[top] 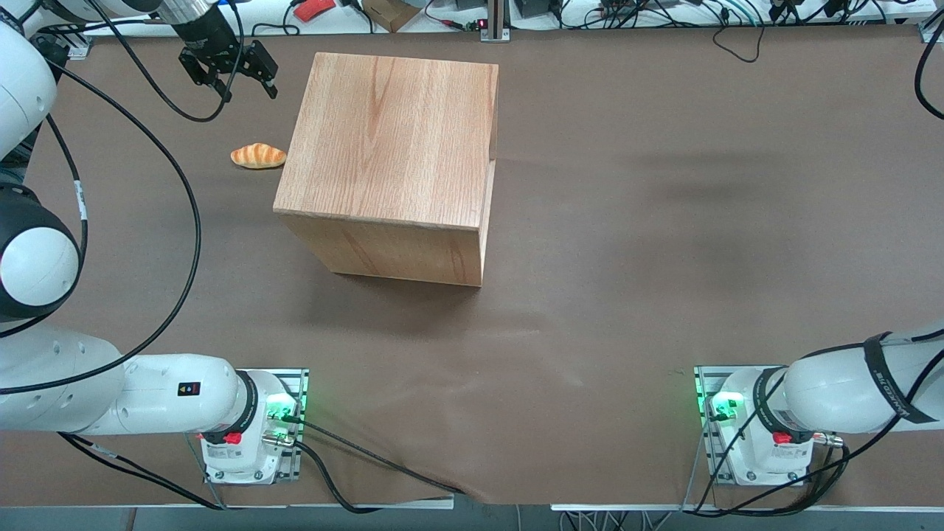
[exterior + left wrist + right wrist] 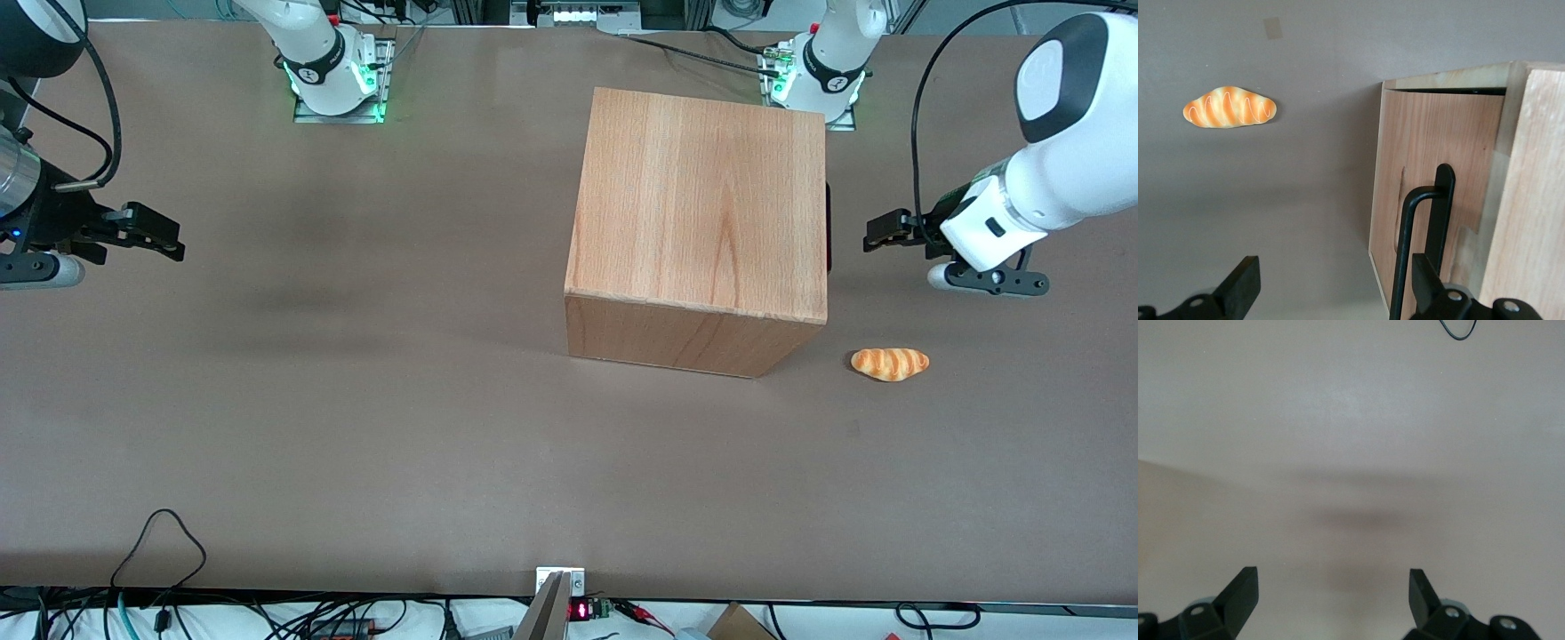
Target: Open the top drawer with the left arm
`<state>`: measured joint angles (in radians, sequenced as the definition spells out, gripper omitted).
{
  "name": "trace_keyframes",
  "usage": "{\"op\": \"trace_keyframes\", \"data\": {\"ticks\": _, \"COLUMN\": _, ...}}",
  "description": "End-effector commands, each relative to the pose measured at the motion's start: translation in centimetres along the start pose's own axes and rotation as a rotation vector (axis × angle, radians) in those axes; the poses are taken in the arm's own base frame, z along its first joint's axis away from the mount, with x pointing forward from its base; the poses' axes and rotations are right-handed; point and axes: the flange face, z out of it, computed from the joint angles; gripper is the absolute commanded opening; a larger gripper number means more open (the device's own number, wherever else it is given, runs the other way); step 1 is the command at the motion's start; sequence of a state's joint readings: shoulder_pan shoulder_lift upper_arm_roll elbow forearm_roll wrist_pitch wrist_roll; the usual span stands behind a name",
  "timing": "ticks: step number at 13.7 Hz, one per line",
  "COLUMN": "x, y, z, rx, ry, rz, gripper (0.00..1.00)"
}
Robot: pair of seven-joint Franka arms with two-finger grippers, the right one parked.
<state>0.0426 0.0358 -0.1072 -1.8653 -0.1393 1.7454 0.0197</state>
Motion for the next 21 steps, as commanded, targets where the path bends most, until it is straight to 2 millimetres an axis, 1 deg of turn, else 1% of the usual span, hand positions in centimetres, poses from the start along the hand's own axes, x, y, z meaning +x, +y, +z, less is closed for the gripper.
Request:
{"op": "trace_keyframes", "data": {"ticks": 1, "x": -0.6, "y": 0.9, "z": 1.6, "rx": -0.025, "ry": 0.012, "rz": -0.002, "gripper": 1.00}}
{"op": "trace_keyframes", "data": {"ticks": 3, "x": -0.7, "y": 1.1, "z": 2.6, "rx": -0.028, "ry": 0.011, "rz": 0.000, "gripper": 1.00}}
{"op": "trace_keyframes", "data": {"ticks": 6, "x": -0.8, "y": 0.8, "z": 4.1, "rx": -0.027, "ry": -0.004, "rz": 0.006, "gripper": 1.00}}
{"op": "trace_keyframes", "data": {"ticks": 10, "x": -1.0, "y": 1.0, "z": 5.4, "rx": -0.026, "ry": -0.023, "rz": 0.014, "gripper": 1.00}}
{"op": "trace_keyframes", "data": {"ticks": 16, "x": -1.1, "y": 1.5, "z": 6.0, "rx": -0.053, "ry": -0.035, "rz": 0.028, "gripper": 1.00}}
{"op": "trace_keyframes", "data": {"ticks": 21, "x": -1.0, "y": 1.2, "z": 7.4, "rx": -0.058, "ry": -0.047, "rz": 0.047, "gripper": 1.00}}
